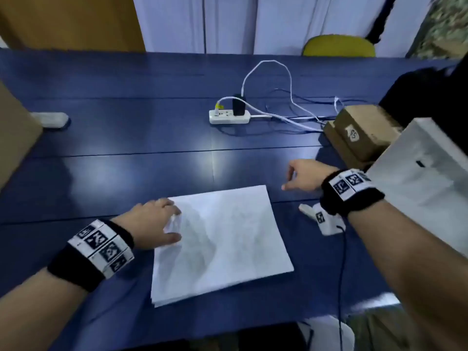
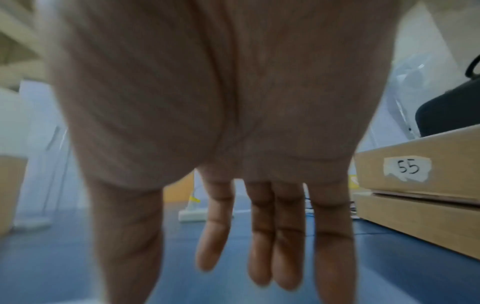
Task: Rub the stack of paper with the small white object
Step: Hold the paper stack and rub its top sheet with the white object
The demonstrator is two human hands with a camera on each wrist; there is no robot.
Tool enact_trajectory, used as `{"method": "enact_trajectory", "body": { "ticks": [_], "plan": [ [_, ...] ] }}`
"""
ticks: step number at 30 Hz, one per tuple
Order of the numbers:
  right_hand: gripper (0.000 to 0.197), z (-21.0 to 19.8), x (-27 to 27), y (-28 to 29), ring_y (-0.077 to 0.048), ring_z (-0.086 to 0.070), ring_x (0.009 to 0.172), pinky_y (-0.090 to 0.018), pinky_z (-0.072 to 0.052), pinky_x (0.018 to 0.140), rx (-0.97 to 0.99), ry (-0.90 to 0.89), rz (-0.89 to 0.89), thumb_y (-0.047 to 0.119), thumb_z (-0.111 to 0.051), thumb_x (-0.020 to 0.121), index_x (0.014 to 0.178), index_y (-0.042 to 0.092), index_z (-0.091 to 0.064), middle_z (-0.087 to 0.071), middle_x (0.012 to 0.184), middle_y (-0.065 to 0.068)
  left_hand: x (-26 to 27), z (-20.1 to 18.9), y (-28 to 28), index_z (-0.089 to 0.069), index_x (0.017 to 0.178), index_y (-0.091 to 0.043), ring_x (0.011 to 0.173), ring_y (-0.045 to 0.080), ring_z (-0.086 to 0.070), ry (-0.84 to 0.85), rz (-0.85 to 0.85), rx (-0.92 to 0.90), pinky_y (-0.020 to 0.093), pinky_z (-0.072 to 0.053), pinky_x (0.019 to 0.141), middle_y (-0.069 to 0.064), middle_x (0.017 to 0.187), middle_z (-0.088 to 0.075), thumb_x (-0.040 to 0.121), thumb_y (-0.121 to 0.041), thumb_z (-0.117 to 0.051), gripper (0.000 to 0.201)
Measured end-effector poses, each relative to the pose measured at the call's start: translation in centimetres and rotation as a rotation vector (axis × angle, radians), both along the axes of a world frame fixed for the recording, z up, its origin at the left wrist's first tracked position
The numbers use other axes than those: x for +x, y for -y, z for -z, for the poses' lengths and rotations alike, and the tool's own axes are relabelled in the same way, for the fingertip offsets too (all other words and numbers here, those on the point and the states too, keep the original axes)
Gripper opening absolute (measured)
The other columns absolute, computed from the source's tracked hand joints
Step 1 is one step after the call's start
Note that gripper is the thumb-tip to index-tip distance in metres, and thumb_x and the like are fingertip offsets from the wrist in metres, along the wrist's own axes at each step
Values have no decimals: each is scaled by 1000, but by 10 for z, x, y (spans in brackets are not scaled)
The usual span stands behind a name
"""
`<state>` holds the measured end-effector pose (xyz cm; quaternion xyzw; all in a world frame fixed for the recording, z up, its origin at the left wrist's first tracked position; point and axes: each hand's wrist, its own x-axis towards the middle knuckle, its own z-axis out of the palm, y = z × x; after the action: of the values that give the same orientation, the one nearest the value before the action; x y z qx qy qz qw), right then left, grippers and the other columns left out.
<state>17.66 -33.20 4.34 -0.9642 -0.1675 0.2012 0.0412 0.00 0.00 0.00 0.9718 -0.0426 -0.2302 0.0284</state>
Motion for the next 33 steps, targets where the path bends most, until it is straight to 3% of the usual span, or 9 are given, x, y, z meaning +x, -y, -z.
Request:
{"method": "enact_trajectory", "body": {
  "ticks": [4, 8, 13, 17, 20, 22, 25, 28, 33],
  "plan": [
    [51, 13, -9, 8, -20, -58, 69, -25, -42, 57, -314, -190, -50, 42, -86, 70, 98, 2, -68, -65, 83, -4, -3, 9, 3, -35, 145, -30, 128, 18, -44, 40, -19, 9, 37, -41, 104, -7, 143, -35, 78, -62, -66, 81],
    [43, 22, -16, 17, -19, -59, 62, -26, -47, 62, -452, -204, -34, 42, -91, 60, 65, 11, -62, -61, 53, 4, -3, 10, 4, -39, 144, -27, 122, 18, -50, 83, -19, 6, 34, -44, 99, -5, 135, -42, 75, -59, -73, 83],
    [45, 16, -38, 15, -21, -67, 84, -28, -53, 66, -422, -33, -69, 28, -90, 67, 103, 12, -68, -74, 98, -3, -10, 6, 4, -37, 147, -24, 128, 20, -46, 106, -31, -19, 32, -40, 103, -1, 142, -41, 78, -56, -74, 85],
    [39, -3, -46, -8, -15, -62, 70, -23, -49, 59, -128, 48, -108, 17, -76, 82, 120, 23, -68, -63, 75, 12, -10, 11, 0, -37, 147, -27, 131, 22, -40, 105, -46, -30, 42, -40, 106, -2, 144, -40, 76, -62, -71, 87],
    [44, -9, -57, -58, -16, -58, 95, -22, -39, 81, 28, 96, -296, 27, -69, 89, 132, 36, -62, -68, 98, 12, -9, 15, -6, -37, 147, -29, 133, 23, -38, 106, -64, -57, 48, -39, 107, -4, 145, -38, 74, -66, -70, 88],
    [44, -5, -66, -95, -17, -57, 97, -23, -39, 83, 101, 82, -399, 27, -68, 90, 133, 37, -61, -68, 108, 5, -7, 13, -12, -34, 149, -29, 139, 23, -33, 160, -60, -72, 48, -33, 109, -6, 153, -33, 76, -67, -68, 89],
    [46, 9, -75, -148, -21, -60, 95, -25, -42, 81, 161, 66, -514, 28, -71, 89, 135, 31, -60, -69, 105, 0, -4, 11, -31, -21, 155, -28, 150, 18, -11, 223, -29, -35, 50, -18, 117, -7, 164, -11, 77, -75, -59, 98],
    [42, 23, -79, -182, -13, -55, 71, -25, -40, 72, 190, 39, -502, 27, -75, 86, 125, 17, -63, -67, 99, 0, -6, 18, -46, -2, 157, -30, 151, 18, 10, 100, -41, 44, 55, -1, 120, -2, 165, 9, 72, -88, -46, 112],
    [36, 38, -77, -205, -20, -59, 93, -24, -40, 71, 171, 26, -485, 20, -81, 76, 110, 17, -69, -68, 104, -2, -8, 34, -48, 16, 151, -46, 149, 23, 23, -1, -64, 74, 70, 3, 112, 1, 160, 28, 58, -100, -37, 120]
  ]
}}
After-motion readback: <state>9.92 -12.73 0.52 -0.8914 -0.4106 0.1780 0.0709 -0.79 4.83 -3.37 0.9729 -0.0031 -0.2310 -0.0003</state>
